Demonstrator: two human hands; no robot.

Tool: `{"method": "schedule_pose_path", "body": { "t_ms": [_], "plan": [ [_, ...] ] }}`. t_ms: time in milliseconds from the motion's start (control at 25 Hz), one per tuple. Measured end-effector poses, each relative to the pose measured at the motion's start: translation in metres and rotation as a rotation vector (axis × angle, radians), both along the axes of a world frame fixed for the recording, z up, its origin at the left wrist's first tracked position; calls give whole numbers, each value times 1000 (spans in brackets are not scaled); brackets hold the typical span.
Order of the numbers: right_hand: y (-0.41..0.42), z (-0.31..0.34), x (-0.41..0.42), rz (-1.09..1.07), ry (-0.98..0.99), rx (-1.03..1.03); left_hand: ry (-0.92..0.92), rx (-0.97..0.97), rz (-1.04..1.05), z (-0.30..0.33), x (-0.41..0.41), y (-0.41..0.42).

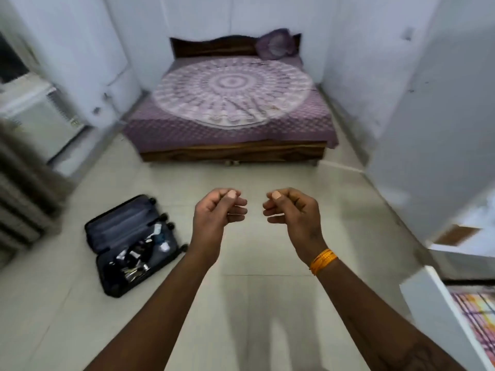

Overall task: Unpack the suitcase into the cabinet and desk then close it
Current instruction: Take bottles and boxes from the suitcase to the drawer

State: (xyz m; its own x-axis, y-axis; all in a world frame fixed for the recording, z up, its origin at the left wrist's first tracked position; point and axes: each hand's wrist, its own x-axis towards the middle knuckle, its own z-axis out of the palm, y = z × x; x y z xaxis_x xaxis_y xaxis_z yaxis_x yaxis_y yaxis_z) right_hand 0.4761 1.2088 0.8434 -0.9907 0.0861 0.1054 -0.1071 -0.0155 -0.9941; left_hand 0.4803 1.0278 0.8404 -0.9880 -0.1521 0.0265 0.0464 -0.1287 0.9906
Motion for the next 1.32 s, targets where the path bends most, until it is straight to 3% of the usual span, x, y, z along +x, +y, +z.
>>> {"method": "schedule_pose_path", "body": {
  "t_ms": [360, 680, 1000, 1320],
  "plan": [
    [-223, -21, -104, 428, -47, 50, -66, 70, 498, -28, -11, -211],
    [-376, -67, -251, 673, -105, 71, -49, 72, 822, -64, -106, -350],
    [-482, -130, -358, 686, -309, 137, -201, 134, 949, -109, -184, -451],
    [-607, -237, -432, 582, -459, 219, -461, 202, 797, -225, -288, -579]
  ]
}}
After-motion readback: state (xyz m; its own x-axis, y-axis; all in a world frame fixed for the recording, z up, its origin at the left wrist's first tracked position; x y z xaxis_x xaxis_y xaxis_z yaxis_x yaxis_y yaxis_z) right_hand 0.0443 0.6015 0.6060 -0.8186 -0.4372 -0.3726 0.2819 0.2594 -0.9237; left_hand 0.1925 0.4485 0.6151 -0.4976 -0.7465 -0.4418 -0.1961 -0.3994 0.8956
